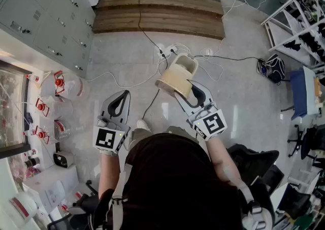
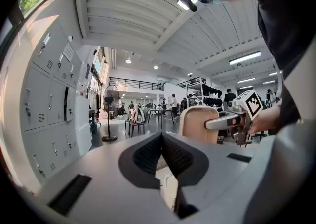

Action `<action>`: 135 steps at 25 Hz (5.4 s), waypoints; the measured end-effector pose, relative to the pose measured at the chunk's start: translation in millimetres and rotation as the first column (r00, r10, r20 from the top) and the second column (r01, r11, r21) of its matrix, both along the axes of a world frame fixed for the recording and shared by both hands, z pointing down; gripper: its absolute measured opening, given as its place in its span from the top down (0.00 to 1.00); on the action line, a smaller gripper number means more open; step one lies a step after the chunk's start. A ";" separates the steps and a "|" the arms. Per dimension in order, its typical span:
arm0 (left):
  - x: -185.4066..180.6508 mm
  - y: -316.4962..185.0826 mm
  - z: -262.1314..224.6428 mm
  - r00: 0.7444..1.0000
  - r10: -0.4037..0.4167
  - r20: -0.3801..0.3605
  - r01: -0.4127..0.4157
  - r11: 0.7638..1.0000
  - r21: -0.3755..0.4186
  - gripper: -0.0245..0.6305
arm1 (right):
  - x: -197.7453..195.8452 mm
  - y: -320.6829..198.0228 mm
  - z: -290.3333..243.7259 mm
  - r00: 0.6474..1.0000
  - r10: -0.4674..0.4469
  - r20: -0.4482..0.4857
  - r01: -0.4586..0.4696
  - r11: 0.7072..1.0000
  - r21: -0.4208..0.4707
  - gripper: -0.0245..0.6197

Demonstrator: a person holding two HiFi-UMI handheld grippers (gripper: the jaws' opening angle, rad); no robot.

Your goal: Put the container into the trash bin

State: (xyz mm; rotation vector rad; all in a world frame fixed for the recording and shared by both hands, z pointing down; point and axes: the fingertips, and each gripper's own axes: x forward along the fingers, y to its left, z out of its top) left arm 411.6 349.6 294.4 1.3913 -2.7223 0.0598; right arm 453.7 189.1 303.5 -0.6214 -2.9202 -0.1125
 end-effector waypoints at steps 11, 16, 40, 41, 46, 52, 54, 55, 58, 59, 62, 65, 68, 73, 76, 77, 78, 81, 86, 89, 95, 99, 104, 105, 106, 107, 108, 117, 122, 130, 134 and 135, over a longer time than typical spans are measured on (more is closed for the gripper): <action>-53.2 90.3 11.6 1.000 0.001 -0.026 0.000 1.000 0.023 0.95 | -60.7 91.0 14.7 0.998 -0.045 -0.034 0.046 0.999 0.026 0.64; -69.1 121.3 30.7 0.998 0.011 -0.055 -0.011 1.000 0.009 0.95 | -73.8 113.8 18.9 0.999 -0.021 -0.043 0.025 0.997 0.079 0.63; -268.1 64.3 53.5 0.998 0.024 -0.064 -0.030 0.995 -0.093 0.95 | -292.7 68.6 59.6 0.990 -0.041 -0.132 0.044 0.999 0.022 0.63; -280.4 57.8 52.0 0.997 0.021 -0.078 -0.029 0.995 -0.097 0.95 | -304.1 63.3 60.3 0.990 -0.041 -0.135 0.045 0.999 0.023 0.63; -335.1 14.4 50.1 0.996 0.054 -0.072 -0.062 0.992 -0.113 0.95 | -352.6 29.3 58.5 0.991 -0.035 -0.129 0.035 0.999 -0.003 0.63; -377.7 -40.8 49.0 0.989 0.129 -0.066 -0.137 0.981 -0.135 0.95 | -385.1 -13.7 55.1 0.991 0.016 -0.133 -0.020 0.999 -0.032 0.63; -385.9 -56.7 50.9 0.985 0.154 -0.073 -0.163 0.977 -0.137 0.95 | -392.3 -26.7 56.4 0.989 0.040 -0.139 -0.045 0.998 -0.039 0.63; -388.3 -63.9 51.7 0.983 0.168 -0.078 -0.178 0.974 -0.139 0.95 | -394.9 -32.3 56.9 0.988 0.051 -0.142 -0.058 0.997 -0.043 0.63; -393.3 -84.6 54.8 0.973 0.208 -0.097 -0.221 0.964 -0.150 0.95 | -399.6 -47.8 57.6 0.986 0.086 -0.141 -0.094 0.994 -0.055 0.63; -395.6 -91.3 56.8 0.970 0.226 -0.092 -0.238 0.959 -0.152 0.95 | -400.4 -53.2 57.7 0.985 0.101 -0.142 -0.110 0.992 -0.058 0.63; -404.6 -111.1 61.7 0.957 0.274 -0.096 -0.286 0.946 -0.153 0.95 | -403.6 -69.8 58.4 0.977 0.153 -0.147 -0.164 0.984 -0.067 0.63; -415.8 -133.0 64.1 0.938 0.328 -0.111 -0.342 0.926 -0.158 0.95 | -406.6 -88.6 58.5 0.965 0.213 -0.154 -0.227 0.971 -0.078 0.63; -430.5 -161.8 64.9 0.907 0.403 -0.120 -0.418 0.894 -0.159 0.95 | -407.3 -112.8 60.7 0.941 0.295 -0.167 -0.311 0.947 -0.079 0.63; -455.1 -212.6 67.1 0.836 0.533 -0.131 -0.548 0.819 -0.168 0.95 | -409.2 -157.3 64.3 0.879 0.438 -0.188 -0.458 0.886 -0.075 0.63; -472.0 -240.3 73.0 0.794 0.585 -0.162 -0.607 0.773 -0.186 0.95 | -411.1 -184.1 66.8 0.833 0.519 -0.193 -0.538 0.840 -0.064 0.63; -476.8 -249.6 73.5 0.777 0.607 -0.168 -0.629 0.754 -0.187 0.95 | -411.3 -191.7 67.7 0.814 0.546 -0.196 -0.566 0.822 -0.062 0.63; -481.1 -259.2 72.8 0.758 0.630 -0.168 -0.652 0.734 -0.188 0.95 | -411.2 -198.6 68.6 0.794 0.575 -0.199 -0.595 0.801 -0.061 0.63; -493.4 -288.0 68.8 0.699 0.697 -0.159 -0.715 0.676 -0.179 0.95 | -409.8 -217.1 71.8 0.725 0.657 -0.208 -0.680 0.731 -0.059 0.63; -507.1 -323.2 78.5 0.590 0.791 -0.159 -0.806 0.569 -0.160 0.95 | -403.4 -239.4 78.3 0.598 0.769 -0.225 -0.796 0.603 -0.056 0.63; -513.0 -339.9 86.2 0.527 0.833 -0.171 -0.849 0.506 -0.154 0.95 | -395.4 -247.7 85.4 0.513 0.825 -0.237 -0.854 0.518 -0.046 0.63; -516.8 -361.1 104.1 0.389 0.892 -0.232 -0.921 0.367 -0.132 0.95 | -381.9 -248.3 104.0 0.350 0.894 -0.280 -0.934 0.355 -0.032 0.63; -512.6 -365.7 118.2 0.320 0.907 -0.275 -0.947 0.298 -0.119 0.95 | -367.4 -244.9 119.1 0.257 0.918 -0.302 -0.963 0.269 -0.004 0.63; -498.7 -368.2 133.7 0.263 0.912 -0.315 -0.963 0.230 -0.137 0.95 | -342.9 -240.0 145.8 0.171 0.923 -0.345 -0.981 0.192 0.027 0.63; -496.0 -367.4 135.8 0.256 0.912 -0.320 -0.965 0.222 -0.139 0.95 | -338.6 -238.2 151.7 0.160 0.921 -0.355 -0.982 0.184 0.033 0.63; -493.4 -366.4 138.2 0.252 0.911 -0.326 -0.966 0.215 -0.143 0.95 | -334.6 -236.5 157.5 0.151 0.919 -0.363 -0.983 0.178 0.040 0.63; -490.8 -365.4 140.8 0.249 0.910 -0.332 -0.966 0.211 -0.148 0.95 | -330.7 -235.3 163.1 0.144 0.918 -0.370 -0.984 0.174 0.048 0.63; -488.1 -364.8 143.5 0.249 0.908 -0.338 -0.966 0.207 -0.155 0.95 | -327.0 -234.8 168.6 0.139 0.916 -0.376 -0.984 0.171 0.055 0.63; -478.2 -359.9 165.2 0.313 0.864 -0.395 -0.944 0.238 -0.228 0.95 | -305.6 -249.1 225.8 0.158 0.878 -0.452 -0.971 0.221 0.089 0.63; -469.9 -361.8 173.4 0.376 0.829 -0.414 -0.922 0.289 -0.258 0.95 | -295.4 -268.3 257.7 0.208 0.844 -0.495 -0.951 0.293 0.098 0.63; -452.5 -366.1 185.8 0.509 0.736 -0.446 -0.860 0.415 -0.297 0.95 | -282.1 -300.3 301.9 0.310 0.766 -0.563 -0.886 0.447 0.120 0.63; -444.7 -366.8 197.3 0.558 0.684 -0.470 -0.830 0.465 -0.309 0.95 | -273.1 -315.9 329.8 0.330 0.731 -0.598 -0.855 0.500 0.140 0.63; -442.9 -366.7 199.5 0.570 0.670 -0.477 -0.822 0.475 -0.314 0.95 | -271.8 -319.4 336.7 0.336 0.719 -0.608 -0.845 0.515 0.142 0.63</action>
